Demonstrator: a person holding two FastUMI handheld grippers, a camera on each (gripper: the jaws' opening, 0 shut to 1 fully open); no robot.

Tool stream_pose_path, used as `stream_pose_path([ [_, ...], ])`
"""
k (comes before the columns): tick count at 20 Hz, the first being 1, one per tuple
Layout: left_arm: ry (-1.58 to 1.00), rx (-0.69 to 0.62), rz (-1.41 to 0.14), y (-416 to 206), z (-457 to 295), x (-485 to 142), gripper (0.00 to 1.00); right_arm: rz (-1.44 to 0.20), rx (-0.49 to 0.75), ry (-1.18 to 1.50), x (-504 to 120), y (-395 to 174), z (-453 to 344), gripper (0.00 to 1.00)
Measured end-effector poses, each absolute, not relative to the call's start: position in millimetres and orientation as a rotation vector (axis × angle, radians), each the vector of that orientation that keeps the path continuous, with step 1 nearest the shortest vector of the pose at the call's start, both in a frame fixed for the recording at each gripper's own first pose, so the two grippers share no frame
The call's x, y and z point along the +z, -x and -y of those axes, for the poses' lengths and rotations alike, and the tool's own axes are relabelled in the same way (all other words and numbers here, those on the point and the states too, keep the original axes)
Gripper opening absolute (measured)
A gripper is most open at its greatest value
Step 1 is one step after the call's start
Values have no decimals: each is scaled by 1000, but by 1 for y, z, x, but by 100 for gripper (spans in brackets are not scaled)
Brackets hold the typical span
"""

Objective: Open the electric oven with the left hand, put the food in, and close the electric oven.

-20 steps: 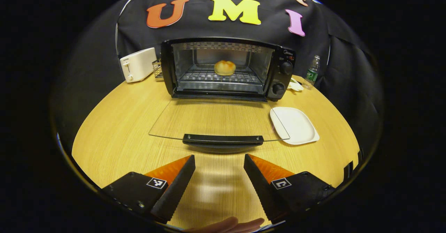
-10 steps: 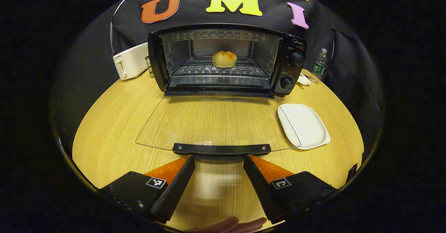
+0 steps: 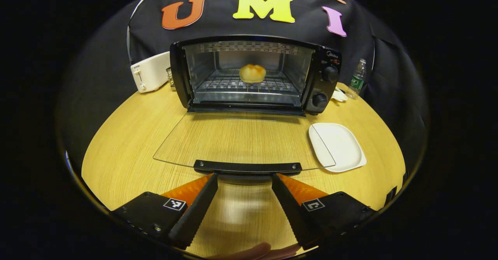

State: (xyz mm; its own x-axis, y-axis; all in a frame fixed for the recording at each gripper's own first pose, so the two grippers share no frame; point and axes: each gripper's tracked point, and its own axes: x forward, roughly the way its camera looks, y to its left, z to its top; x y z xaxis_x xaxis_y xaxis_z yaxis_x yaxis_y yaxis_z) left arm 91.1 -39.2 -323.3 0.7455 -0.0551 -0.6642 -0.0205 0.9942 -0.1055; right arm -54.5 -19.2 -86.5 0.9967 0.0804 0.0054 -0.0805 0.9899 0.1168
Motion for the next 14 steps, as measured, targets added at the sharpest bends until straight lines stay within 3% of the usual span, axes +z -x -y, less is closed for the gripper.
stream_pose_path([
  [9, 90, -35, -739, -94, 38, -311, 93, -12, 67, -137, -94, 50, 26, 95],
  [14, 78, -38, -661, -101, 37, -285, 93, -14, 76, -142, -98, 49, 24, 95],
])
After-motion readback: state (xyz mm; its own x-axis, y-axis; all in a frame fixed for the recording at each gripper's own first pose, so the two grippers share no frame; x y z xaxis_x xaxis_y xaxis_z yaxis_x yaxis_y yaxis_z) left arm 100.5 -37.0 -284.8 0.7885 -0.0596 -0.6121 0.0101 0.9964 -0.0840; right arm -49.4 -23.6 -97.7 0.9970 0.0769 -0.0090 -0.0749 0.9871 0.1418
